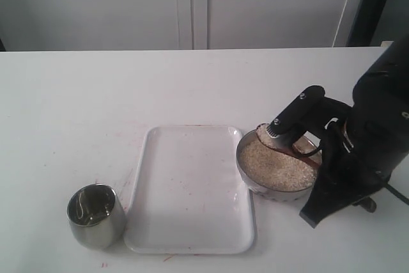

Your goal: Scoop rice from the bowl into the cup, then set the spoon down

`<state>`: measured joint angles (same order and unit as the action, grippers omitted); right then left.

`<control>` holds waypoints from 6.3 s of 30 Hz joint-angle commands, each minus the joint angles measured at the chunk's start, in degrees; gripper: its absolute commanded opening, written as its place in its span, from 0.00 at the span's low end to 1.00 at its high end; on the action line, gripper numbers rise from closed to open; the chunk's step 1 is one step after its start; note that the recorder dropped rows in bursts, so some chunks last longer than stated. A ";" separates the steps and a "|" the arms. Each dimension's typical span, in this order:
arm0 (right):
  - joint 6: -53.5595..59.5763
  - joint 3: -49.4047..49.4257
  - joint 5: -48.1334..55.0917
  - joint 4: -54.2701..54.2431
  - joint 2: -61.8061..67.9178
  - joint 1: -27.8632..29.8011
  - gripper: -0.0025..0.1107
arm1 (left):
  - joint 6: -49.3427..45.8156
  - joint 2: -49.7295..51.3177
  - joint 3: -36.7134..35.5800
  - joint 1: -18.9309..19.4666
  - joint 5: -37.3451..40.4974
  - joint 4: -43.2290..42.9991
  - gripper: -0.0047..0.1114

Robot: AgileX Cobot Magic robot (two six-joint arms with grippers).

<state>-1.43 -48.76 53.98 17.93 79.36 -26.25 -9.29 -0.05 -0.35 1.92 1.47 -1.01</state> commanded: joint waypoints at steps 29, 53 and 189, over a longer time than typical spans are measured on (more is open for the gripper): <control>4.28 -10.85 15.98 -2.41 -3.90 -4.99 0.02 | 0.08 0.05 0.35 -0.39 -0.33 0.50 0.16; -4.00 -27.51 15.98 -5.27 10.91 -30.25 0.02 | 0.08 0.05 0.35 -0.39 -0.33 0.50 0.16; 20.68 -33.17 15.98 49.23 31.02 -41.09 0.02 | 0.08 0.05 0.35 -0.39 -0.33 0.50 0.16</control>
<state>18.77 -81.71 69.63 65.76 110.44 -67.12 -9.29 -0.05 -0.35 1.92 1.47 -1.01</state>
